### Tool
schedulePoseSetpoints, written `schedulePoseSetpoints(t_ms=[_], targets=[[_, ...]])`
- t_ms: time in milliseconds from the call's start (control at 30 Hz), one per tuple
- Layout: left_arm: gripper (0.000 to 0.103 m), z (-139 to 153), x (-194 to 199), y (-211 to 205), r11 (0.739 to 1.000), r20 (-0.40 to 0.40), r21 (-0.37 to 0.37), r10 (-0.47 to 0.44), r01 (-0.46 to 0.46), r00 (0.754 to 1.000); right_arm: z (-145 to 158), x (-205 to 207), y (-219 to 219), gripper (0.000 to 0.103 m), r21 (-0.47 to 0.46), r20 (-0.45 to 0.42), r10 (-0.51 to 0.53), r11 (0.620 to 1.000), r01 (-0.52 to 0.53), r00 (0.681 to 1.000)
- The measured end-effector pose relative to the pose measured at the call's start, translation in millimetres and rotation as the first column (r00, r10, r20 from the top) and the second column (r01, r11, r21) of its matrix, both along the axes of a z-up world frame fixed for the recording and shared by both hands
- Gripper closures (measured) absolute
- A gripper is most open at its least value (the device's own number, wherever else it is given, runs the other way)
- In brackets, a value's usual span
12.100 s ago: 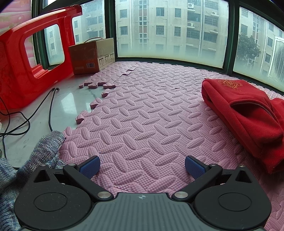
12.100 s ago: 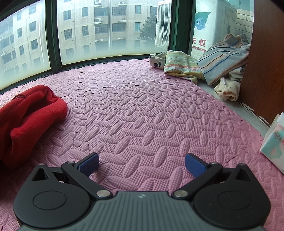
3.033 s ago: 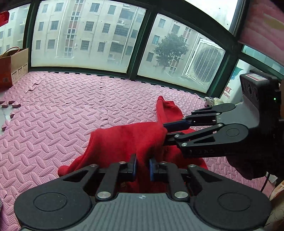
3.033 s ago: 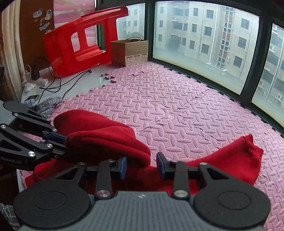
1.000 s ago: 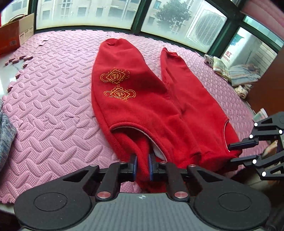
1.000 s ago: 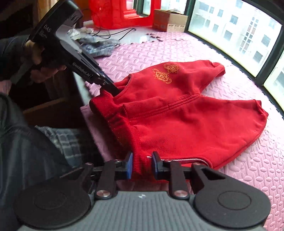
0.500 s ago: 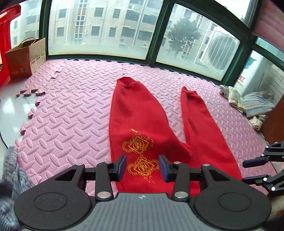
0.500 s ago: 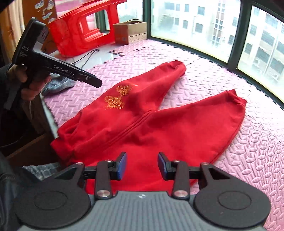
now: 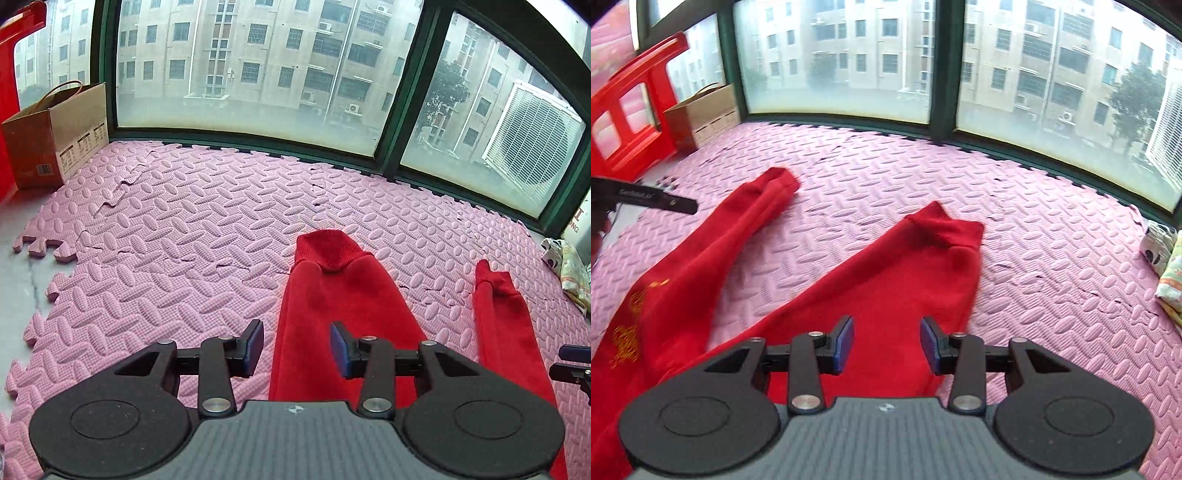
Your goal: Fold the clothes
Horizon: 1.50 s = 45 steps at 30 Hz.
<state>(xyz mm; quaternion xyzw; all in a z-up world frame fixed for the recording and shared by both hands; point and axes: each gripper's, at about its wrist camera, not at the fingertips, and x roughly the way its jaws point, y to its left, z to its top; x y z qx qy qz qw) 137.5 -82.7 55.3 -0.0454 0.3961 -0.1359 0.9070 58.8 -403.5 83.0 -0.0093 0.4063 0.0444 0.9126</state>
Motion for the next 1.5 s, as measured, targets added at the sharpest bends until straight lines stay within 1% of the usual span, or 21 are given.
schedulePoseSetpoints(t_ms=[133, 233, 367, 433, 467, 500, 533, 600, 633, 700, 767, 867, 900, 967, 1000, 1067, 1167, 1200, 1267, 1333, 1500], targets=[[0.056, -11, 34, -3, 1.0, -0.024, -0.013, 0.011, -0.011, 1.0, -13, 37, -33, 0.064, 0.049, 0.004, -0.116, 0.992, 0.115, 0.993], [0.054, -18, 52, -5, 1.0, -0.037, -0.019, 0.005, -0.005, 0.999, -22, 50, -45, 0.064, 0.07, -0.011, -0.151, 0.986, 0.151, 0.989], [0.054, -29, 63, -13, 0.999, -0.047, 0.008, -0.034, 0.034, 0.998, -35, 61, -53, 0.067, 0.112, -0.034, -0.176, 0.978, 0.178, 0.984], [0.059, -37, 66, -18, 0.998, -0.059, 0.029, -0.054, 0.055, 0.997, -42, 66, -58, 0.076, 0.133, -0.046, -0.188, 0.972, 0.192, 0.981], [0.061, -38, 66, -19, 0.998, -0.044, 0.037, -0.058, 0.059, 0.997, -44, 67, -57, 0.079, 0.138, -0.047, -0.185, 0.972, 0.189, 0.982], [0.075, -39, 65, -20, 0.997, -0.029, 0.04, -0.067, 0.068, 0.997, -45, 66, -55, 0.086, 0.141, -0.046, -0.18, 0.973, 0.184, 0.983], [0.083, -39, 65, -19, 0.997, -0.025, 0.037, -0.069, 0.07, 0.997, -46, 66, -54, 0.088, 0.144, -0.045, -0.175, 0.973, 0.179, 0.984], [0.091, -36, 65, -15, 0.998, -0.021, 0.03, -0.058, 0.058, 0.998, -45, 65, -55, 0.094, 0.115, -0.033, -0.187, 0.975, 0.19, 0.982], [0.092, -33, 64, -12, 0.998, -0.007, 0.041, -0.045, 0.046, 0.999, -44, 65, -56, 0.094, 0.099, -0.027, -0.194, 0.976, 0.196, 0.981], [0.093, -24, 62, -2, 0.997, 0.04, 0.078, -0.01, 0.007, 0.999, -43, 64, -58, 0.095, 0.067, -0.013, -0.208, 0.976, 0.209, 0.978], [0.093, -16, 61, 15, 0.997, 0.07, 0.072, 0.034, -0.039, 0.997, -41, 62, -60, 0.095, 0.035, 0.0, -0.222, 0.974, 0.222, 0.975], [0.09, -18, 67, 31, 0.995, 0.047, 0.077, 0.065, -0.069, 0.997, -38, 61, -63, 0.094, -0.013, 0.022, -0.241, 0.97, 0.241, 0.97], [0.084, -21, 69, 33, 0.993, 0.033, 0.078, 0.081, -0.084, 0.996, -38, 60, -64, 0.093, -0.028, 0.029, -0.247, 0.968, 0.248, 0.969], [0.078, -24, 70, 36, 0.99, 0.019, 0.079, 0.112, -0.113, 0.994, -38, 60, -65, 0.089, -0.05, 0.036, -0.256, 0.965, 0.257, 0.966], [0.068, -21, 67, 36, 0.99, 0.034, 0.083, 0.112, -0.115, 0.993, -35, 59, -64, 0.087, -0.053, 0.049, -0.253, 0.965, 0.255, 0.966], [0.066, -14, 60, 35, 0.989, 0.079, 0.097, 0.103, -0.11, 0.992, -28, 55, -62, 0.084, -0.06, 0.079, -0.245, 0.966, 0.25, 0.966], [0.069, -4, 47, 25, 0.992, 0.14, 0.122, 0.007, -0.024, 0.99, -20, 52, -57, 0.081, -0.055, 0.108, -0.225, 0.971, 0.232, 0.968], [0.075, -3, 45, 20, 0.992, 0.14, 0.127, -0.036, 0.018, 0.99, -18, 52, -55, 0.081, -0.041, 0.102, -0.212, 0.975, 0.217, 0.972], [0.08, -7, 43, 7, 0.984, 0.113, 0.145, -0.117, 0.1, 0.987, -18, 54, -51, 0.081, -0.011, 0.086, -0.186, 0.982, 0.187, 0.979], [0.086, -16, 46, -5, 0.975, 0.086, 0.162, -0.166, 0.151, 0.982, -22, 59, -46, 0.08, 0.002, 0.072, -0.165, 0.986, 0.165, 0.984], [0.086, -34, 62, -26, 0.968, 0.045, 0.16, -0.201, 0.191, 0.979, -33, 77, -37, 0.08, -0.021, 0.068, -0.142, 0.989, 0.144, 0.988]])
